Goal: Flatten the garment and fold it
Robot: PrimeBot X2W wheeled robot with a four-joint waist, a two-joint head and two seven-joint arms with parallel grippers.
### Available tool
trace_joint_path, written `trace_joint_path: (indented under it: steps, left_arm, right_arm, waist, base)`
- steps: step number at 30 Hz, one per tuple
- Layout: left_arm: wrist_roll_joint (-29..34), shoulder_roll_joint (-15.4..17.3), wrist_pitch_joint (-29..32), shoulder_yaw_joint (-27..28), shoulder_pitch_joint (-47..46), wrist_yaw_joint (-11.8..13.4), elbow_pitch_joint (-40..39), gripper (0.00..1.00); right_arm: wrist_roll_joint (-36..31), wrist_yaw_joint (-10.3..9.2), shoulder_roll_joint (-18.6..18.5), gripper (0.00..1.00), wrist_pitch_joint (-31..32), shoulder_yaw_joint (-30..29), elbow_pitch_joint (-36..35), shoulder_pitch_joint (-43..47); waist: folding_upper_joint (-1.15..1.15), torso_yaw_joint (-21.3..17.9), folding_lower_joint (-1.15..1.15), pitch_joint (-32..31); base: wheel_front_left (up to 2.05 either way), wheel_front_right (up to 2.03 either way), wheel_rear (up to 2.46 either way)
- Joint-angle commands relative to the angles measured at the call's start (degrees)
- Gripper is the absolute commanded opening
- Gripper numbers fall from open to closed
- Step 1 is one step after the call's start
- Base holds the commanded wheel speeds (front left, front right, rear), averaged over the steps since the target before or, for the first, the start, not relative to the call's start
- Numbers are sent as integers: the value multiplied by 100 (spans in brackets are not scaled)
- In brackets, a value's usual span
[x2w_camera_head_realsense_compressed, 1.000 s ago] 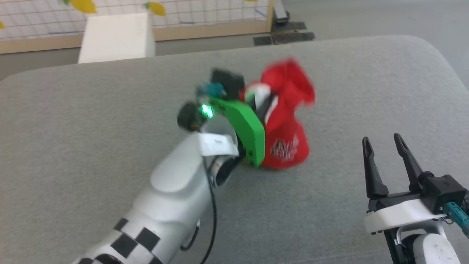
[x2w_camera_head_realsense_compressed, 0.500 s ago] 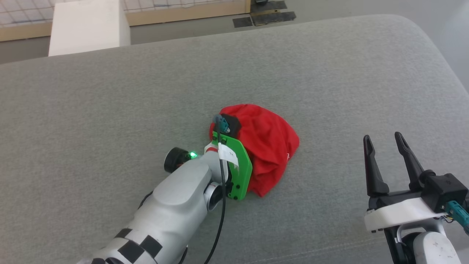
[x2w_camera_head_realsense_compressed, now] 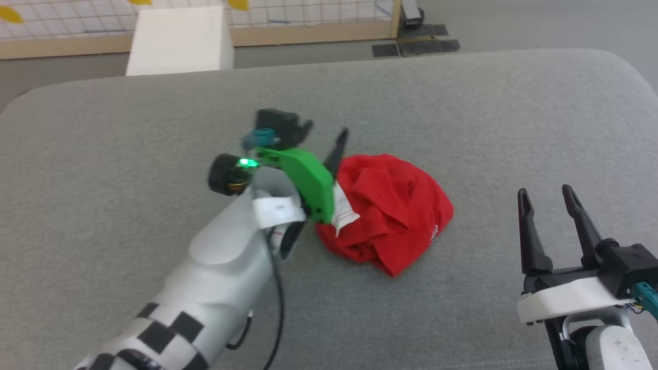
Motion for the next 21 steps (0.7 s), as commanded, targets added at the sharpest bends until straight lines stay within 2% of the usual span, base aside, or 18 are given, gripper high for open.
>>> trace_joint_path:
  steps: [1, 5, 10, 14, 21]
  left_arm:
    - [4, 141, -250, 100, 160, 69, -103, 100]
    - [-4, 463, -736, 551, 608, 198, -733, 100]
    - [492, 802, -781, 1717, 1671, 213, -2181, 100]
    - [1044, 776, -782, 2514, 2717, 27, -2945, 100]
    - [1794, 456, -783, 3425, 3881, -338, -3456, 100]
  right_arm:
    - [-22, -11, -1, 100, 16, -3, -43, 67]
    - [-41, -11, -1, 100, 41, -36, -91, 112]
    - [-37, -11, -1, 100, 54, -39, -140, 165]
    - [-62, -11, -1, 100, 70, -40, -146, 213]
    - [-84, -11, -1, 100, 101, -81, -142, 291]
  waist:
    - [0, 176, 0, -127]
    - [0, 310, 0, -200]
    - [0, 406, 0, -269]
    - [0, 457, 0, -345]
    - [0, 532, 0, -428]
  base:
    - [0, 0, 0]
    - [0, 0, 0]
    - [0, 0, 0]
    - [0, 0, 0]
    - [0, 0, 0]
